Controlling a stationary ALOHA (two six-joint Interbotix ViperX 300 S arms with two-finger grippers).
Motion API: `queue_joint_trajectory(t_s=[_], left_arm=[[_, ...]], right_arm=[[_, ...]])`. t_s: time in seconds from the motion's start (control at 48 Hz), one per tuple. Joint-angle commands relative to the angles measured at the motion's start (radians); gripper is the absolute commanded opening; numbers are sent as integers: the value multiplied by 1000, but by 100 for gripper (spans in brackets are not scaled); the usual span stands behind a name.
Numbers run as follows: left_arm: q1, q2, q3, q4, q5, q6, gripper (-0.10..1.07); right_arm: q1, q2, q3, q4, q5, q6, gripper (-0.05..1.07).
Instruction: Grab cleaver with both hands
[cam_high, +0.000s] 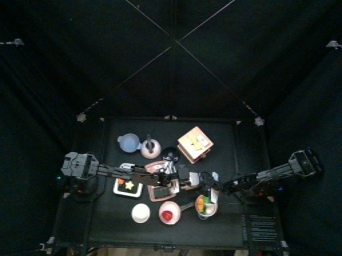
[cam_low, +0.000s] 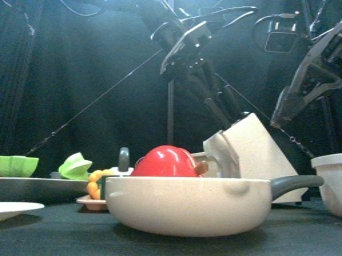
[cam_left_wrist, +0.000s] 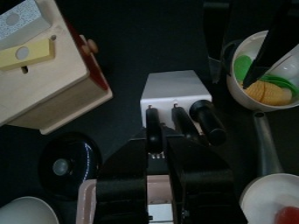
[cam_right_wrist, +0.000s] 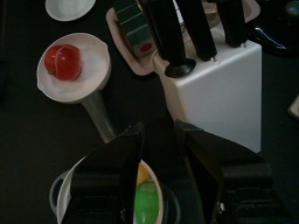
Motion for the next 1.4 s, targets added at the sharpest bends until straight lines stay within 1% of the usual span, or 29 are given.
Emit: queue_joint_trajectory(t_s=[0.0,0.25,0.458,0.604,0.792,0.938,1.083,1.25,1.375], left_arm=[[0,-26,-9,3,-3,-2,38],[-5,-66,-5,6,-3,-3,38],[-9,-101,26,5,-5,-5,38],[-12,-141,40,6,-5,-5,38],[-26,-213,78,9,-21,-5,38],[-29,-278,130,6,-35,-5,38],[-44,-362,192,5,-49,-5,38],[-57,-492,285,5,-64,-5,38],[-63,-584,376,5,-115,-5,38]], right_arm=[[-2,-15,-9,5,-2,2,74],[-2,-21,-5,9,-2,0,74],[-2,-25,0,9,-2,2,74],[-2,-28,3,9,-2,2,74],[-2,-29,6,8,-2,2,74],[-2,-29,6,9,-2,2,74],[-2,-29,6,18,-2,0,74],[-2,-46,3,18,-2,-2,74],[-2,-61,0,18,-2,-2,74]])
